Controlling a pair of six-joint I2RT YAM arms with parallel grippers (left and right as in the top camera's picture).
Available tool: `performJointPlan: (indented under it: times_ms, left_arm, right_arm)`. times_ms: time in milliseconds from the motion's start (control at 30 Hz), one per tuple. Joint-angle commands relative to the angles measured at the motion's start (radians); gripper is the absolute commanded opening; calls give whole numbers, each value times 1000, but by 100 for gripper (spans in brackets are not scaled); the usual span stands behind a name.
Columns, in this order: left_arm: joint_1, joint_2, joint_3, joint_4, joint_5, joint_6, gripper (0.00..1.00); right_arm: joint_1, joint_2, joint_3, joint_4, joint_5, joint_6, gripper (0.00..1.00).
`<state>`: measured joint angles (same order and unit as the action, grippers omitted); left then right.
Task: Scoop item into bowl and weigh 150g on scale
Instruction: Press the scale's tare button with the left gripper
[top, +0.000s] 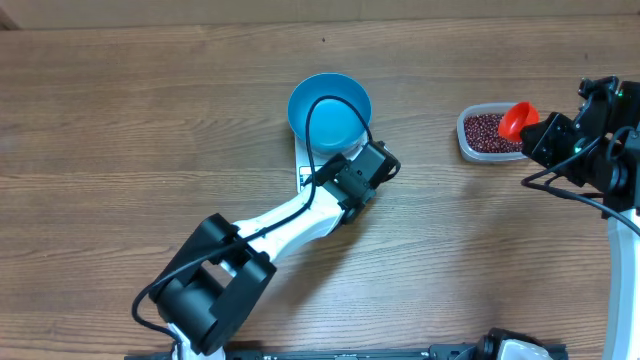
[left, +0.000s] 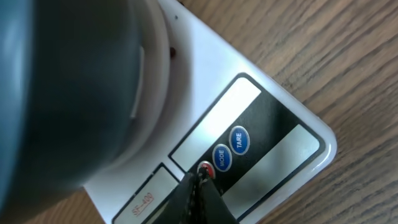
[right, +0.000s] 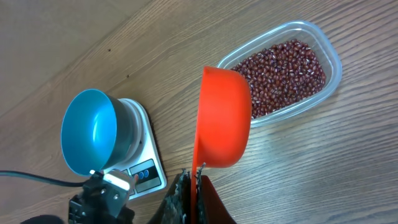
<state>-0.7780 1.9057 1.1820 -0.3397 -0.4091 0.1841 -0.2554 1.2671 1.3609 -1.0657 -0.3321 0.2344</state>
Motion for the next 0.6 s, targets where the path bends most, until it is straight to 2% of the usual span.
performJointPlan:
  times_ms: [0, 567]
  left_arm:
    - [5, 25, -2, 3, -17, 10, 4]
    - [6, 58, -2, 43, -56, -1, 4]
  right_arm:
    - [-3, -7, 34, 3, 18, -8, 4]
    - [-3, -7, 34, 3, 18, -8, 4]
